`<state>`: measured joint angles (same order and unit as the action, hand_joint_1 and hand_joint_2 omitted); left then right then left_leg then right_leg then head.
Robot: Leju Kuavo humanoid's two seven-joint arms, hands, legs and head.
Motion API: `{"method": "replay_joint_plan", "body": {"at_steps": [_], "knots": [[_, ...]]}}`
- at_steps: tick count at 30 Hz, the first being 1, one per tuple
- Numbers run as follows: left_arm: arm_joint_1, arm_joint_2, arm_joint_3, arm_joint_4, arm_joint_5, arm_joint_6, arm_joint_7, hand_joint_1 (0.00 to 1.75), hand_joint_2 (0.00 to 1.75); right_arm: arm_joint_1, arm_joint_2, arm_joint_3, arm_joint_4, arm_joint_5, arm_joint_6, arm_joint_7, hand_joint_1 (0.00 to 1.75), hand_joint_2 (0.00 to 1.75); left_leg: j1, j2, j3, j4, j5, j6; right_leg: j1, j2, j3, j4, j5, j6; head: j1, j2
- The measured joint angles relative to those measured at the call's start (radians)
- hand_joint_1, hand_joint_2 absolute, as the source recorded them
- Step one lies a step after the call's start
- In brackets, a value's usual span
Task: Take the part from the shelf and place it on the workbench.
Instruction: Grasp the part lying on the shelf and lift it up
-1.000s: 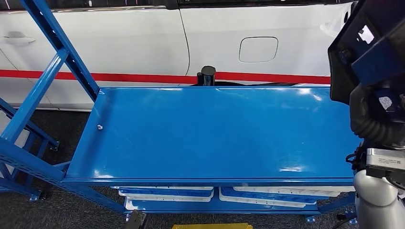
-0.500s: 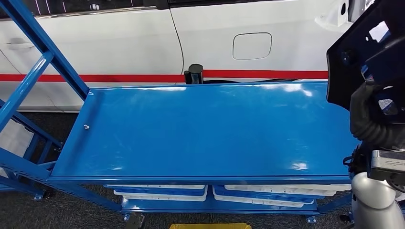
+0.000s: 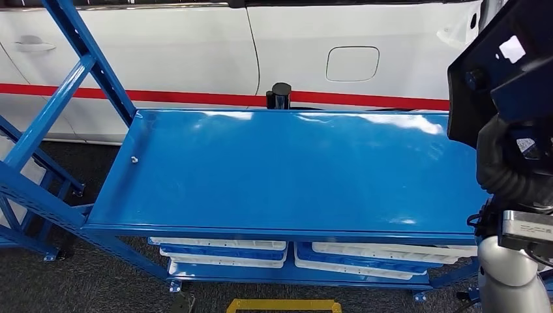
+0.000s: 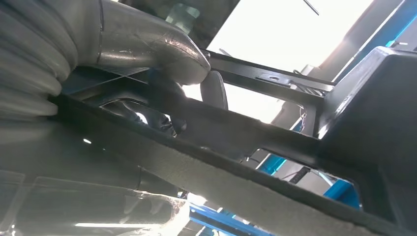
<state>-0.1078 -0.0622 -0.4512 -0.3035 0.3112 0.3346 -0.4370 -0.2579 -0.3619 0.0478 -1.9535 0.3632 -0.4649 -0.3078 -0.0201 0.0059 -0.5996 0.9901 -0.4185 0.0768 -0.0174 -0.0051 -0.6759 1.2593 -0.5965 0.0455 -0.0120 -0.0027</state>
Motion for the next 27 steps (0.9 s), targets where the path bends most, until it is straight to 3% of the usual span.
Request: {"method": "replay_joint_plan", "body": {"at_steps": [1, 2, 4, 5, 7, 10, 11, 13, 15, 16, 17, 18, 20, 22, 23, 25, 27], "knots": [[0.003, 0.000, 0.000, 0.001, 0.002, -0.001, -0.003, 0.00, 0.00, -0.001, 0.001, 0.000, 0.002, 0.002, 0.000, 0.000, 1.75, 1.75, 0.000, 0.000, -0.010, 0.000, 0.007, -0.001, -0.001, 0.000, -0.001, 0.028, -0.011, 0.006, 0.000, 0.000], [0.008, 0.000, 0.000, 0.002, 0.003, -0.003, -0.008, 0.00, 0.00, -0.002, 0.002, 0.000, 0.003, 0.004, 0.000, 0.000, 1.75, 1.75, 0.001, 0.000, -0.021, 0.002, 0.015, -0.002, -0.004, 0.000, 0.017, 0.017, -0.004, 0.017, 0.000, 0.000], [0.016, 0.001, 0.000, 0.004, 0.004, -0.005, -0.014, 0.00, 0.00, -0.006, 0.002, 0.000, 0.004, 0.005, -0.002, 0.001, 1.75, 1.75, 0.002, -0.001, -0.040, 0.009, 0.027, -0.009, -0.011, 0.000, 0.101, -0.102, 0.033, 0.041, 0.001, 0.000], [0.018, 0.001, 0.000, 0.004, 0.006, -0.007, -0.015, 0.00, 0.00, -0.007, 0.002, 0.000, 0.004, 0.006, -0.002, 0.001, 1.75, 1.75, 0.002, -0.003, -0.050, 0.015, 0.032, -0.014, -0.010, 0.002, 0.144, -0.168, 0.046, 0.045, 0.001, 0.000], [0.020, 0.002, 0.000, 0.004, 0.011, -0.012, -0.014, 0.00, 0.00, -0.003, 0.002, -0.002, 0.003, 0.008, -0.004, 0.003, 1.75, 1.75, 0.000, -0.006, -0.063, 0.026, 0.042, -0.025, -0.008, 0.005, 0.183, -0.240, 0.053, 0.035, 0.000, 0.000], [0.020, 0.005, 0.000, 0.004, 0.015, -0.022, -0.005, 0.00, 0.00, 0.007, 0.001, -0.004, 0.003, 0.012, -0.005, 0.004, 1.75, 1.75, 0.002, -0.010, -0.071, 0.031, 0.051, -0.040, -0.008, 0.005, 0.169, -0.242, 0.066, 0.007, 0.000, 0.000], [0.020, 0.006, 0.000, 0.004, 0.015, -0.026, -0.002, 0.00, 0.00, 0.008, 0.002, -0.004, 0.003, 0.012, -0.005, 0.003, 1.75, 1.75, 0.004, -0.010, -0.078, 0.045, 0.030, -0.047, -0.010, 0.004, 0.164, -0.242, 0.074, -0.005, -0.002, 0.000], [0.020, 0.007, 0.000, 0.004, 0.017, -0.033, 0.004, 0.00, 0.00, 0.009, 0.002, -0.004, 0.003, 0.012, -0.004, 0.002, 1.75, 1.75, 0.011, -0.010, -0.105, 0.128, -0.057, -0.061, -0.013, 0.002, 0.148, -0.242, 0.093, -0.024, -0.004, 0.000], [0.018, 0.008, 0.000, 0.004, 0.019, -0.039, 0.008, 0.00, 0.00, 0.009, 0.002, -0.004, 0.005, 0.012, -0.003, 0.001, 1.75, 1.75, 0.018, -0.010, -0.134, 0.253, -0.140, -0.071, -0.012, 0.002, 0.125, -0.241, 0.113, -0.030, -0.005, 0.000], [0.018, 0.008, 0.000, 0.004, 0.021, -0.040, 0.010, 0.00, 0.00, 0.009, 0.003, -0.003, 0.006, 0.011, -0.002, 0.000, 1.75, 1.75, 0.021, -0.010, -0.139, 0.297, -0.156, -0.074, -0.012, 0.002, 0.114, -0.240, 0.121, -0.029, -0.005, 0.000], [0.017, 0.008, 0.000, 0.004, 0.022, -0.041, 0.011, 0.00, 0.00, 0.009, 0.003, -0.003, 0.008, 0.011, -0.002, 0.000, 1.75, 1.75, 0.023, -0.009, -0.126, 0.309, -0.150, -0.075, -0.012, 0.002, 0.103, -0.239, 0.130, -0.027, -0.005, 0.000], [0.016, 0.008, 0.000, 0.004, 0.023, -0.042, 0.013, 0.00, 0.00, 0.009, 0.003, -0.003, 0.010, 0.010, -0.002, -0.001, 1.75, 1.75, 0.024, -0.009, -0.094, 0.283, -0.130, -0.074, -0.012, 0.002, 0.092, -0.239, 0.138, -0.024, -0.005, 0.000], [0.009, 0.009, 0.000, 0.004, 0.025, -0.044, 0.017, 0.00, 0.00, 0.005, 0.003, -0.002, 0.014, 0.009, -0.003, -0.002, 1.75, 1.75, 0.024, -0.010, 0.011, 0.149, -0.092, -0.065, -0.012, 0.002, 0.077, -0.239, 0.153, -0.016, -0.005, 0.000], [0.000, 0.010, 0.000, 0.004, 0.028, -0.049, 0.028, 0.00, 0.00, -0.006, 0.003, -0.001, 0.017, 0.009, -0.006, -0.004, 1.75, 1.75, 0.018, -0.012, 0.086, 0.035, -0.092, -0.055, -0.011, 0.000, 0.069, -0.240, 0.167, -0.004, -0.004, 0.000], [-0.004, 0.010, 0.000, 0.004, 0.031, -0.052, 0.035, 0.00, 0.00, -0.010, 0.004, -0.001, 0.020, 0.009, -0.008, -0.006, 1.75, 1.75, 0.013, -0.013, 0.097, 0.013, -0.097, -0.050, -0.012, -0.001, 0.067, -0.241, 0.173, 0.004, -0.004, 0.000], [-0.008, 0.011, 0.000, 0.004, 0.033, -0.056, 0.049, 0.00, 0.00, -0.015, 0.004, 0.001, 0.026, 0.009, -0.013, -0.011, 1.75, 1.75, 0.007, -0.012, 0.090, 0.002, -0.082, -0.035, -0.015, -0.003, 0.063, -0.244, 0.185, 0.019, -0.004, 0.000], [-0.013, 0.013, 0.000, 0.004, 0.031, -0.057, 0.056, 0.00, 0.00, -0.015, 0.004, 0.002, 0.032, 0.009, -0.017, -0.014, 1.75, 1.75, 0.007, -0.008, 0.076, -0.010, -0.057, -0.017, -0.014, -0.002, 0.042, -0.215, 0.154, 0.017, -0.002, 0.000]]}}
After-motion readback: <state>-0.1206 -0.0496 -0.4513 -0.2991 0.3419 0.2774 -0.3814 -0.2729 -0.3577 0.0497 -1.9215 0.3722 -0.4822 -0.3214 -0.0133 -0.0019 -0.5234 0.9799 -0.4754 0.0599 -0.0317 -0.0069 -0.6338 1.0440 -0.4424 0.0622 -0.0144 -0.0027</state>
